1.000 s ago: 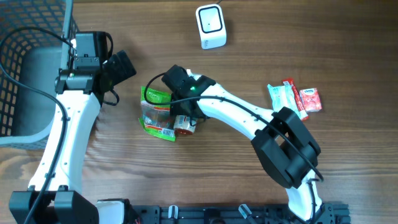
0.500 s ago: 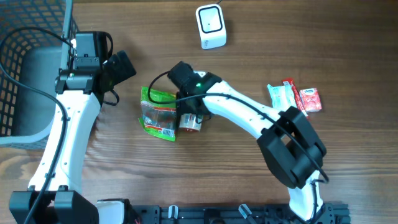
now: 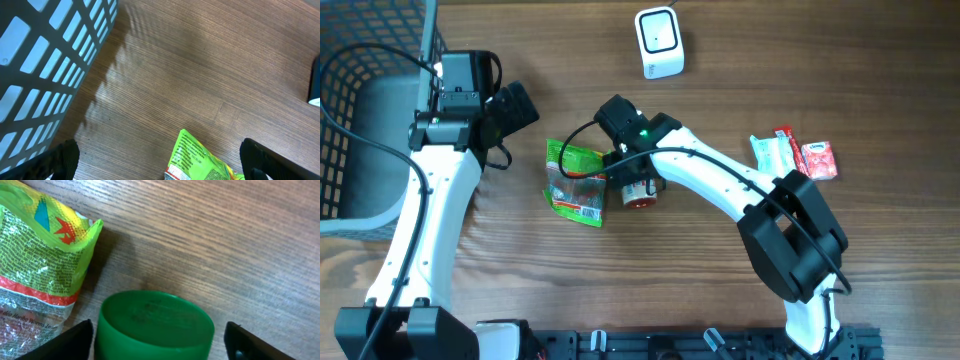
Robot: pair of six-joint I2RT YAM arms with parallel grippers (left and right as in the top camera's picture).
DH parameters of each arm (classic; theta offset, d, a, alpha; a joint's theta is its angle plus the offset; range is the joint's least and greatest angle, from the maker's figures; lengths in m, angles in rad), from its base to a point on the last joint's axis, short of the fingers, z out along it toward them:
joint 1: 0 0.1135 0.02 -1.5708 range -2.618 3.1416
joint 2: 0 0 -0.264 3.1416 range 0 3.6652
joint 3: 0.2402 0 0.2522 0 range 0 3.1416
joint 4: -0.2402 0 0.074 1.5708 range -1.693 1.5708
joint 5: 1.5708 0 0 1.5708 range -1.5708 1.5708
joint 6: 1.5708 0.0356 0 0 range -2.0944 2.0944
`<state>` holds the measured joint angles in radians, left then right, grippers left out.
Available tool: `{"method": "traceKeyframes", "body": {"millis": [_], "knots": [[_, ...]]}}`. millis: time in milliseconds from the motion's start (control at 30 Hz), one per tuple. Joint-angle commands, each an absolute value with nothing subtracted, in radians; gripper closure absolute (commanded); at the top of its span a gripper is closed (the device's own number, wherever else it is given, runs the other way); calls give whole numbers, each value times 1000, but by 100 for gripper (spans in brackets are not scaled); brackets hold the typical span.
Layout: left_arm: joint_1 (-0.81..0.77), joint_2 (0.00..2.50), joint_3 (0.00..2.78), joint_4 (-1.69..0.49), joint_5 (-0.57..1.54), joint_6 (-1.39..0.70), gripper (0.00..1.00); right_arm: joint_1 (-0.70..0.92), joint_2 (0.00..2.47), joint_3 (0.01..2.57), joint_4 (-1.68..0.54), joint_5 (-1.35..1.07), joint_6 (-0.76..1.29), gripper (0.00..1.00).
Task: Scan the item barcode
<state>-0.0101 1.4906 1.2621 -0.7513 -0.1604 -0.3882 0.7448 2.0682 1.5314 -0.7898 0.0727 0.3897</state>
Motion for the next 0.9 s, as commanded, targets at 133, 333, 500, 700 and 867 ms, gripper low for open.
{"method": "traceKeyframes", "body": {"millis": [133,333,500,700,867], "knots": [[-9,1491,1267,-749,-170,-401,0,740,2038,1495,-755,58,464,12],[-9,1491,1267,-749,-170,-401,0,740,2038,1491,-748,58,475,16],[-9,1491,1267,-749,-170,-401,0,740,2038,1487,-746,59,474,16],[-9,1491,1267,-749,-170,-401,0,735,2031,1495,-784,106,445,15],[-9,1491,1267,-749,-170,-401,0,699,2014,1505,-798,34,445,16]]}}
